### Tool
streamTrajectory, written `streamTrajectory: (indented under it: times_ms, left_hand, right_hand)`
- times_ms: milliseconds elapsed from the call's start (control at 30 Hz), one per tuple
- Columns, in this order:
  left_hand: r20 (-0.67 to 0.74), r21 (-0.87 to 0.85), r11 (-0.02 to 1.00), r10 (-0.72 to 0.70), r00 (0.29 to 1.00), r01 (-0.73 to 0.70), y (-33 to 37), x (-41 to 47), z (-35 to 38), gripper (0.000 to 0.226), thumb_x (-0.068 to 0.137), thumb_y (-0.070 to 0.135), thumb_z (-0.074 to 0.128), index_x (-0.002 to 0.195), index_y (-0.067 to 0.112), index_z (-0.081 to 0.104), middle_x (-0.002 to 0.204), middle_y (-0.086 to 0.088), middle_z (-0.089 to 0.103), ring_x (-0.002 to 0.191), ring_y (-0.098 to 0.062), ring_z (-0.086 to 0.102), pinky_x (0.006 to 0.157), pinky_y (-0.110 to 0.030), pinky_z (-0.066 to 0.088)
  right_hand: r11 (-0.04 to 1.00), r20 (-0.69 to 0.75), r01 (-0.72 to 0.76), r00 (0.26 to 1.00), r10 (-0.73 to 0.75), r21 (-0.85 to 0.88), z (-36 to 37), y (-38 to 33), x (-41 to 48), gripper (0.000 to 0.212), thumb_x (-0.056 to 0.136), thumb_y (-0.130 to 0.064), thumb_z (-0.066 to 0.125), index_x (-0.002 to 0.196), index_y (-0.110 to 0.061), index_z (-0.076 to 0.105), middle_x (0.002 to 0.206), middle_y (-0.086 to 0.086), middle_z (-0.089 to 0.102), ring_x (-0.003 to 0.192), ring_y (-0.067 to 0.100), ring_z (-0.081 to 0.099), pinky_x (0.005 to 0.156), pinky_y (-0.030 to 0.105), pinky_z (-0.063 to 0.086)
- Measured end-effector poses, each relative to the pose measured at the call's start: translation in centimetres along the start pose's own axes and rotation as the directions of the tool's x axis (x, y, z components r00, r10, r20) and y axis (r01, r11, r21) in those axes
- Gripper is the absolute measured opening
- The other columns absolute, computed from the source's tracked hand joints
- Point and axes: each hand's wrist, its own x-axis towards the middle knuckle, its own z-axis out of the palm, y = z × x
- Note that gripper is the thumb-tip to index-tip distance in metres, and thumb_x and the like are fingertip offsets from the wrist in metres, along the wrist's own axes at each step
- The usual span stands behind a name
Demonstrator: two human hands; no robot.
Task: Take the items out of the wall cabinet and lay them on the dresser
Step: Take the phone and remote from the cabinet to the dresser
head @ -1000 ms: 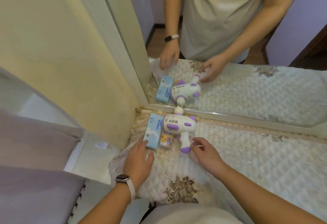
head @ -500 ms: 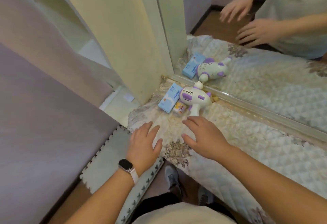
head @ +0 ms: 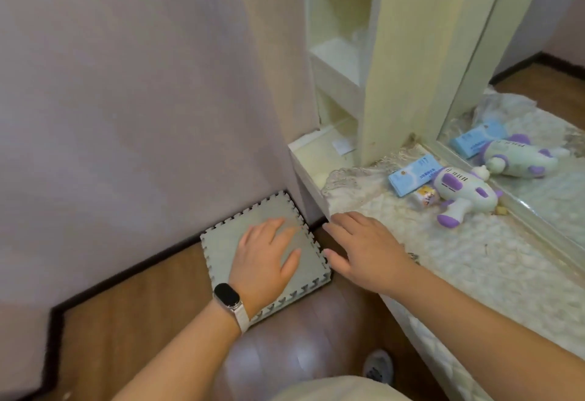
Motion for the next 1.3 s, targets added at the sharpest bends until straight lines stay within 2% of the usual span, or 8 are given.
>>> streamTrajectory:
  times_ms: [100,200,367,500,867,1000,1133,1300]
  left_hand:
    - [-0.052,-0.011,0.996,-0.091,0.995,0.090,-3.7,-4.1,-1.9,0.041,0.090,0.043,0.050,0.123,0.022,0.062,0.132,-0.003,0.059,0.122,-0.024,0.053,0.104,-0.038,0.032]
    - [-0.120,-0.022,0.984,-0.180,0.976,0.179,-8.5,-9.5,-4.1,0.042,0.090,0.043,0.049,0.123,0.021,0.063,0.131,-0.003,0.060,0.122,-0.022,0.052,0.105,-0.035,0.028]
    - [-0.196,-0.064,0.928,-0.373,0.907,0.367,-16.8,-19.3,-7.5,0.040,0.090,0.042,0.049,0.121,0.022,0.063,0.130,-0.002,0.060,0.125,-0.023,0.050,0.105,-0.047,0.039]
    - [-0.244,-0.085,0.871,-0.489,0.837,0.484,-22.1,-27.4,-10.0,0.041,0.088,0.042,0.048,0.121,0.022,0.064,0.130,-0.002,0.061,0.125,-0.024,0.052,0.105,-0.047,0.039]
    - [-0.338,-0.125,0.625,-0.757,0.559,0.771,-31.0,-46.0,-15.0,0.043,0.092,0.043,0.046,0.130,0.027,0.058,0.136,0.004,0.056,0.131,-0.017,0.045,0.110,-0.037,0.029]
    - [-0.341,-0.111,0.505,-0.828,0.445,0.856,-33.2,-48.9,-15.5,0.044,0.091,0.044,0.046,0.130,0.026,0.058,0.135,0.002,0.057,0.129,-0.019,0.047,0.108,-0.040,0.030]
    - [-0.331,-0.046,0.378,-0.879,0.343,0.925,-36.0,-51.3,-15.6,0.043,0.091,0.045,0.047,0.128,0.026,0.060,0.131,0.001,0.060,0.125,-0.020,0.051,0.105,-0.041,0.037]
    - [-0.341,0.029,0.208,-0.917,0.206,0.978,-41.2,-51.6,-16.8,0.042,0.091,0.045,0.049,0.127,0.028,0.061,0.130,0.003,0.061,0.125,-0.017,0.051,0.107,-0.035,0.027]
  right_hand:
    - [0.996,0.026,0.088,0.996,-0.088,-0.012,1.3,-5.2,1.9,0.051,0.090,-0.051,0.046,0.127,-0.018,0.060,0.130,0.002,0.060,0.120,0.024,0.053,0.094,0.042,0.047]
    - [0.982,0.042,0.184,0.982,-0.183,-0.029,3.0,-11.9,3.8,0.049,0.089,-0.050,0.049,0.122,-0.017,0.061,0.124,0.004,0.062,0.114,0.025,0.056,0.086,0.042,0.049]
    - [0.926,0.060,0.373,0.927,-0.370,-0.051,5.8,-25.6,6.2,0.049,0.089,-0.052,0.046,0.122,-0.018,0.061,0.123,0.002,0.062,0.113,0.025,0.056,0.085,0.043,0.050]
    - [0.861,0.050,0.504,0.864,-0.502,-0.069,8.3,-35.8,7.8,0.049,0.088,-0.052,0.046,0.118,-0.018,0.063,0.120,0.002,0.064,0.112,0.026,0.058,0.085,0.040,0.049]
    - [0.564,0.121,0.824,0.565,-0.816,-0.042,12.6,-56.4,10.7,0.053,0.091,-0.054,0.043,0.127,-0.019,0.061,0.129,0.003,0.062,0.121,0.029,0.055,0.093,0.041,0.047]
    - [0.422,0.135,0.907,0.417,-0.899,0.012,15.2,-61.1,12.3,0.051,0.091,-0.052,0.046,0.126,-0.018,0.062,0.128,0.006,0.063,0.120,0.030,0.055,0.095,0.042,0.048]
    - [0.325,0.144,0.942,0.311,-0.939,0.087,18.3,-65.9,15.4,0.052,0.091,-0.052,0.047,0.128,-0.018,0.061,0.129,0.006,0.062,0.122,0.029,0.054,0.098,0.043,0.047]
    - [0.233,0.148,0.956,0.208,-0.967,0.177,20.0,-72.0,20.9,0.054,0.093,-0.053,0.041,0.131,-0.020,0.059,0.133,0.005,0.061,0.126,0.028,0.053,0.102,0.044,0.045]
